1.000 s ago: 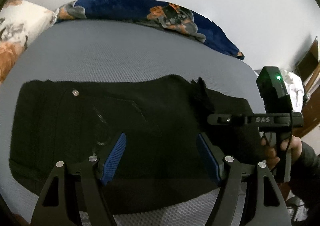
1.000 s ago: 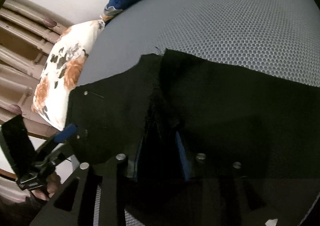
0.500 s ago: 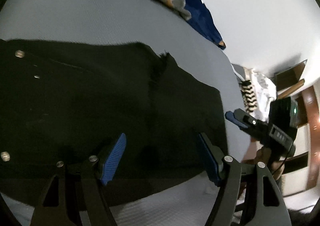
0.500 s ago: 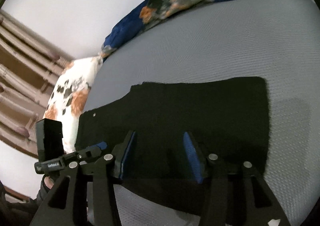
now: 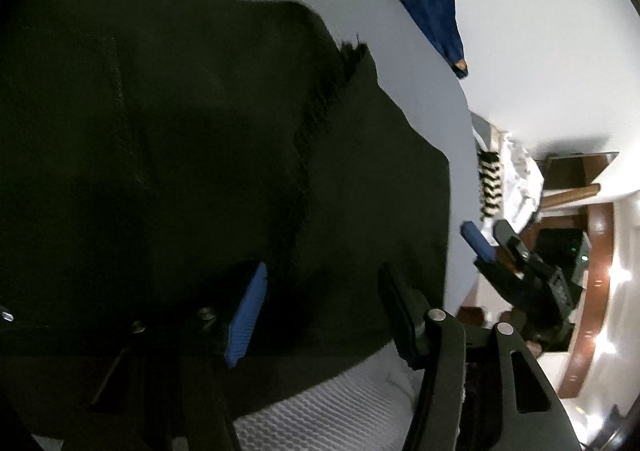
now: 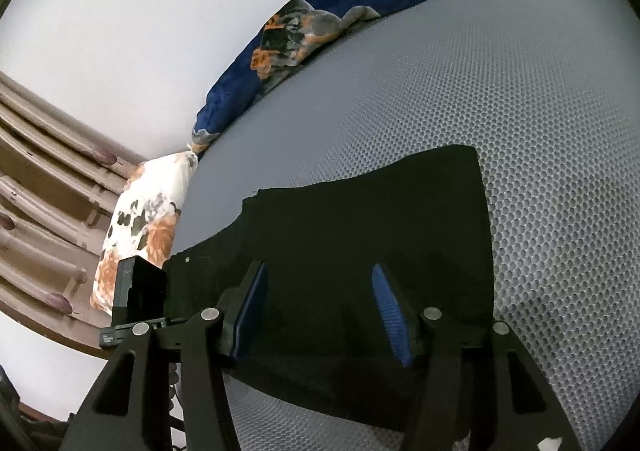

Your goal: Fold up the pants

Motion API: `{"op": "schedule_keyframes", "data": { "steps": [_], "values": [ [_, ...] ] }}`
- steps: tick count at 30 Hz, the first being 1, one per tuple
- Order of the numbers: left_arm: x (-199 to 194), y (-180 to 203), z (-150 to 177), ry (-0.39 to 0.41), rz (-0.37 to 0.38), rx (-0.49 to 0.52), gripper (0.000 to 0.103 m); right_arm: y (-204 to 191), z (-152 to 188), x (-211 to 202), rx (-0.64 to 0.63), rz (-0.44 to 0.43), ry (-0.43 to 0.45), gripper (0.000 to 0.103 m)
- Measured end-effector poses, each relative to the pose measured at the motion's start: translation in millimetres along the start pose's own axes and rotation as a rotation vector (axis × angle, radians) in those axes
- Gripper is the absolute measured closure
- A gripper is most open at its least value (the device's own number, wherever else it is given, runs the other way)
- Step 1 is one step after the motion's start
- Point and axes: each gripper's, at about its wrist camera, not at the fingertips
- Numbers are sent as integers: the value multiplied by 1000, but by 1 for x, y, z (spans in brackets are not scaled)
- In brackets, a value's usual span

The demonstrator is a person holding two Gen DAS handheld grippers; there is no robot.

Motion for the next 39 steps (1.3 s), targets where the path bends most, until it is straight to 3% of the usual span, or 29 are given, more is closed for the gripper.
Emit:
{"op": "schedule_keyframes", "data": {
  "steps": [4, 7, 11, 12, 14, 18, 22, 26, 30, 34, 37, 39],
  "values": [
    [5, 5, 5, -39, 27, -1, 47, 3, 1, 1, 12, -10, -6, 50],
    [15, 8, 9, -83, 43, -5, 61, 3, 0, 1, 6, -9, -8, 49],
    [17, 7, 2, -77, 67, -41, 67, 4, 2, 4, 8, -1, -17, 49],
    [17, 7, 1, -76, 66, -48, 71, 4, 3, 4, 12, 3, -19, 49],
    [20, 8, 1, -70, 25, -37, 94, 5, 3, 5, 15, 4, -22, 49],
    [10, 12, 14, -32, -16, 10, 95, 2, 3, 4, 0, 52, -17, 48],
    [-9, 20, 27, 5, -7, 62, 95, 2, 4, 6, -11, 78, -26, 48],
    [0, 9, 31, -21, -63, 67, 95, 6, 6, 15, -14, 120, -61, 48],
    [4, -1, 28, -32, -43, 35, 94, 14, 11, 31, -25, 215, -120, 50],
    [-11, 6, 29, 23, -140, 107, 87, 8, 10, 35, -72, 249, -128, 50],
    [-27, 14, 28, 109, -253, 177, 83, 3, 5, 32, -102, 263, -98, 50],
    [-34, 23, 25, 169, -280, 213, 82, -4, -3, 30, -159, 311, -69, 50]
  ]
}}
Point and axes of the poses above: each gripper's, at about its wrist camera, not at the fingertips, and x roughly the way its jaws point, y to its right, z to its underside, and after that the axes turned 10 degrees about -z, right-handed
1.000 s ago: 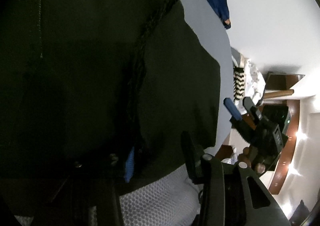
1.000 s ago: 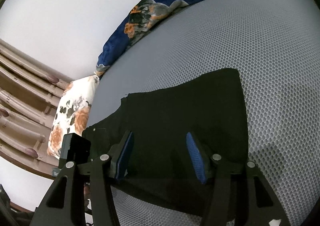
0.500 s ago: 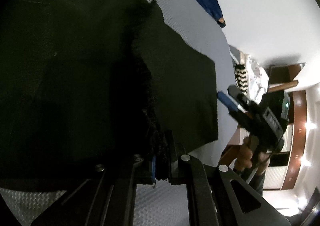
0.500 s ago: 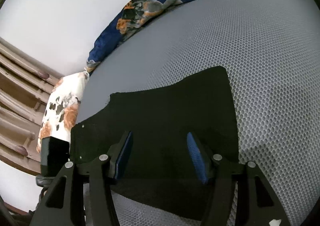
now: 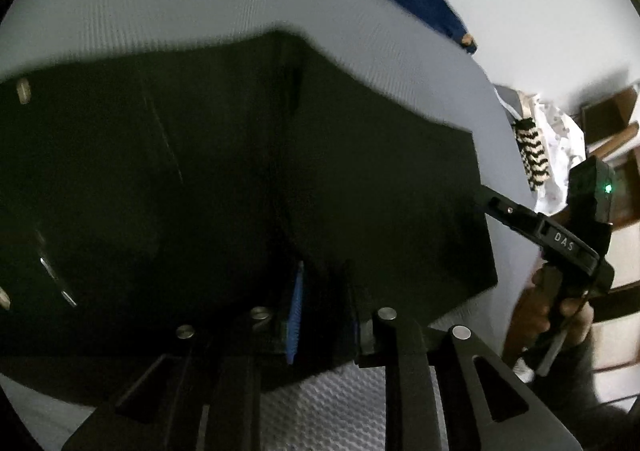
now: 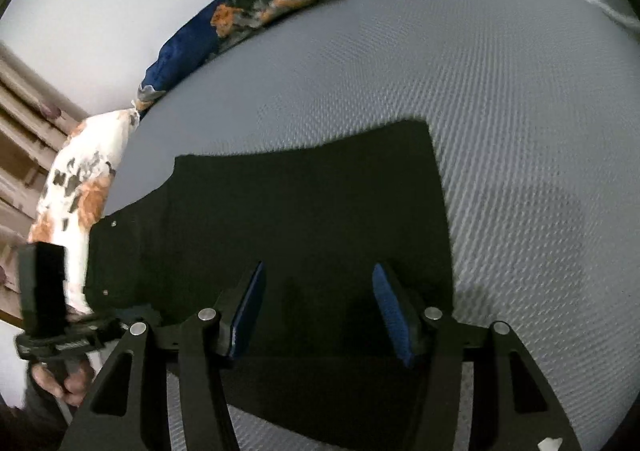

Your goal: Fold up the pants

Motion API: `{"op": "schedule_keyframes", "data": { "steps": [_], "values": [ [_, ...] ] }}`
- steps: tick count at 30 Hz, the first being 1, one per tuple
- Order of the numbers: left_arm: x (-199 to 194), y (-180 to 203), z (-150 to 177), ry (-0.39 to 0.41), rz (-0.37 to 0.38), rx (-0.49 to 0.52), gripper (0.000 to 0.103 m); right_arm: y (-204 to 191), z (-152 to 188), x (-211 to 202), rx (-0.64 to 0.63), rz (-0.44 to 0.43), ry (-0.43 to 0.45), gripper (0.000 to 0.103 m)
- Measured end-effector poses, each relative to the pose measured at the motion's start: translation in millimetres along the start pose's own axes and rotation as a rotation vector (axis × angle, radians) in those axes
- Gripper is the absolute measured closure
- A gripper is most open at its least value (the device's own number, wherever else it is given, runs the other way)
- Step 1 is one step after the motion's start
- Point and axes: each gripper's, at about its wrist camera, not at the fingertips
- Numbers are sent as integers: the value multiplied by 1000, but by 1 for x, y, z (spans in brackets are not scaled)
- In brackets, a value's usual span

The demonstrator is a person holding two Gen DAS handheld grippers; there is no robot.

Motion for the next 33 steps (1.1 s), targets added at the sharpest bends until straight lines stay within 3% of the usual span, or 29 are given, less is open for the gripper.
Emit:
{"op": "schedule_keyframes", "data": {
  "steps": [3, 5, 8, 12, 17, 23, 30, 33],
  "values": [
    [-8, 13, -14, 105, -36, 42, 72, -5, -12, -2, -64, 68, 35, 50],
    [-8, 23, -24, 163, -50, 80, 59, -5, -21, 1, -89, 101, 42, 50],
    [0, 38, -41, 219, -66, 135, 59, -4, -31, 10, -109, 137, 41, 51],
    [20, 43, -60, 214, -78, 141, 59, 0, -38, 23, -125, 172, 22, 53],
    [51, 39, -73, 146, -89, 125, 59, 3, -37, 34, -138, 190, 2, 53],
    [56, 35, -82, 143, -68, 105, 59, 0, -36, 38, -153, 196, -1, 52],
    [49, 41, -72, 155, -100, 157, 58, -3, -34, 37, -162, 204, -4, 52],
    [45, 38, -66, 135, -113, 160, 53, -6, -29, 35, -162, 209, -13, 51]
  ]
}}
Point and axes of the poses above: each gripper's, at about its wrist camera, not at the fingertips, and x roughly the way its jaws point, y to its right, z to its underside, and after that the axes turned 10 degrees about -z, right-handed
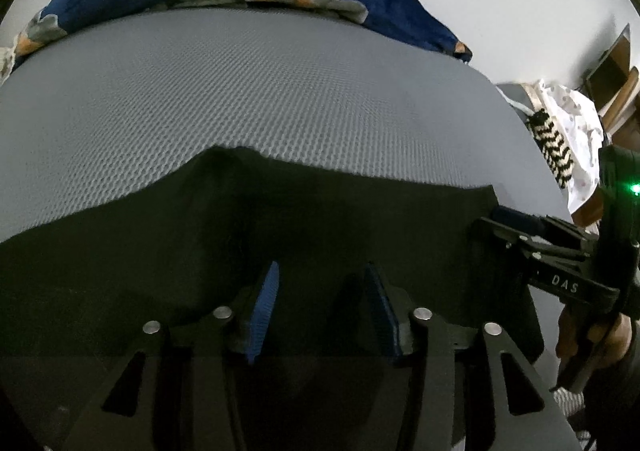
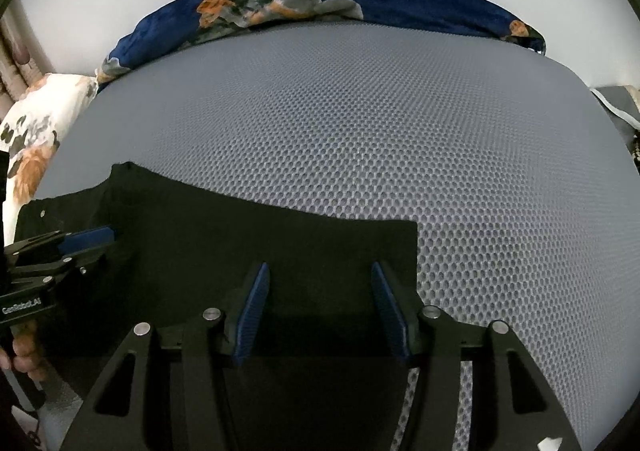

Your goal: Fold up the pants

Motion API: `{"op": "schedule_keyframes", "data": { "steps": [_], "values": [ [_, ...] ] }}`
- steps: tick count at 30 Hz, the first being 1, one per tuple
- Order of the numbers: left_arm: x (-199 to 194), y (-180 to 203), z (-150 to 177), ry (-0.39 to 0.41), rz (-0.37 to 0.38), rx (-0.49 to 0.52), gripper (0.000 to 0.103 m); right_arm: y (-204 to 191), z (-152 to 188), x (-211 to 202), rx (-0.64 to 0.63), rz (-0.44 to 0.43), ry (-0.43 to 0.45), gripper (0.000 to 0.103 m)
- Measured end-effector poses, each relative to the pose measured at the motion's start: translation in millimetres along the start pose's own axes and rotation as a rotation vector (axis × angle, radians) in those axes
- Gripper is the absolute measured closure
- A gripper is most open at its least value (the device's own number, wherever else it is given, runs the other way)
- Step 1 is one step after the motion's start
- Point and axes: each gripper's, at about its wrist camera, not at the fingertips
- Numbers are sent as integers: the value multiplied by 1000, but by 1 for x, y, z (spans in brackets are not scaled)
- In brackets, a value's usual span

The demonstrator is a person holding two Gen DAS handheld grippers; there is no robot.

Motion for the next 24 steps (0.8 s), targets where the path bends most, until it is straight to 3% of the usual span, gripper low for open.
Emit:
{"op": "schedule_keyframes", "data": {
  "steps": [2, 13, 24],
  "values": [
    [-5, -3, 5, -16, -22, 0, 49, -2, 4, -1, 3, -1, -10, 51],
    [-56, -45, 42, -1, -96, -53, 48, -26, 33, -7, -8, -54, -71, 50],
    [-122, -132, 79, 57, -162, -232, 47, -77, 61, -4, -31, -193, -148, 49]
  ]
}}
Point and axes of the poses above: each gripper's, at about its wrist camera, not at the fingertips, and x roughly the way its jaws point, y to its right, z to its underside, and after that the axes turned 10 degrees about -z, right-handed
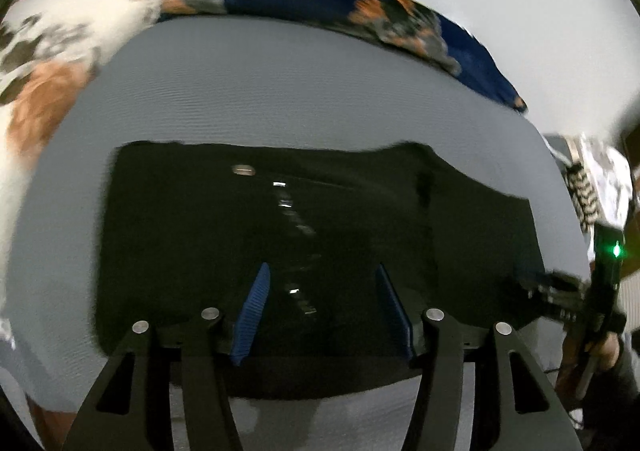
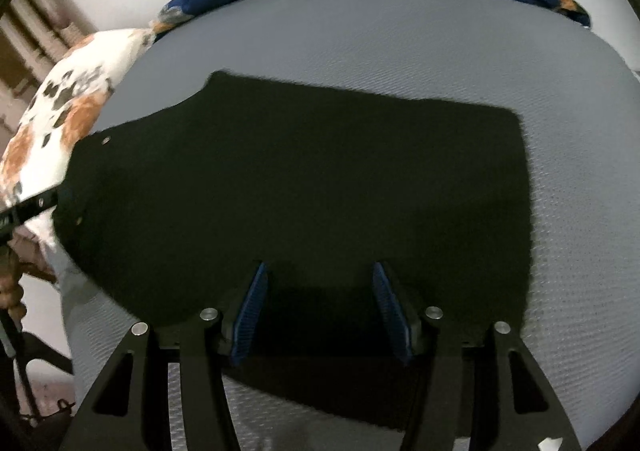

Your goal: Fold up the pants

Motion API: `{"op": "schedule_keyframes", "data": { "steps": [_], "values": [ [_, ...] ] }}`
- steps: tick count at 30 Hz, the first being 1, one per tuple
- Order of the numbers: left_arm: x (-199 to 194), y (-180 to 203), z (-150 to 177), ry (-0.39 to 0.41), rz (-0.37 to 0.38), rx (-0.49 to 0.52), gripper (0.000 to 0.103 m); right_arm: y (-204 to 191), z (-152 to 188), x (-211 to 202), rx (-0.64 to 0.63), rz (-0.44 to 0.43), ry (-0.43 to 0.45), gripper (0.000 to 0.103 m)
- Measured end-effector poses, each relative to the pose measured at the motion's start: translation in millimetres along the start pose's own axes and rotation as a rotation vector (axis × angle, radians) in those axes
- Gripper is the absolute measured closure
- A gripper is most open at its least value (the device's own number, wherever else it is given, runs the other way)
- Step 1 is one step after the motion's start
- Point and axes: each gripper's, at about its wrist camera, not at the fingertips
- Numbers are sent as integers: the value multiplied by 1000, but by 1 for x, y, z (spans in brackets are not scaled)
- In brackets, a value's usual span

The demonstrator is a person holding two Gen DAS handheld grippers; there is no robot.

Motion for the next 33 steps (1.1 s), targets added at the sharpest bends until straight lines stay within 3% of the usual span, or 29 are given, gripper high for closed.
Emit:
{"op": "schedule_keyframes", "data": {
  "steps": [8, 13, 18, 23, 33],
  "values": [
    [-25, -76, 8, 40, -52, -150, 46, -44, 9, 19, -57, -78, -51, 49],
    [-28, -120, 15, 44, -52, -241, 43, -64, 5, 32, -82, -95, -76, 43],
    [-11, -153, 22, -47, 80, -341, 42, -70, -2, 39, -61, -109, -88, 32],
    [5, -176, 39, -124, 169, -417, 42, -70, -3, 40, -50, -105, -95, 28],
    [26, -195, 66, -205, 348, -523, 42, -80, -5, 48, -76, -57, -113, 20]
  ]
}}
Point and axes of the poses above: each gripper's, at about its wrist camera, not at the fingertips, and x roughly the way its jaws point, y to its right, z to its underside, and after that the axes turned 10 degrees about -z, right-handed
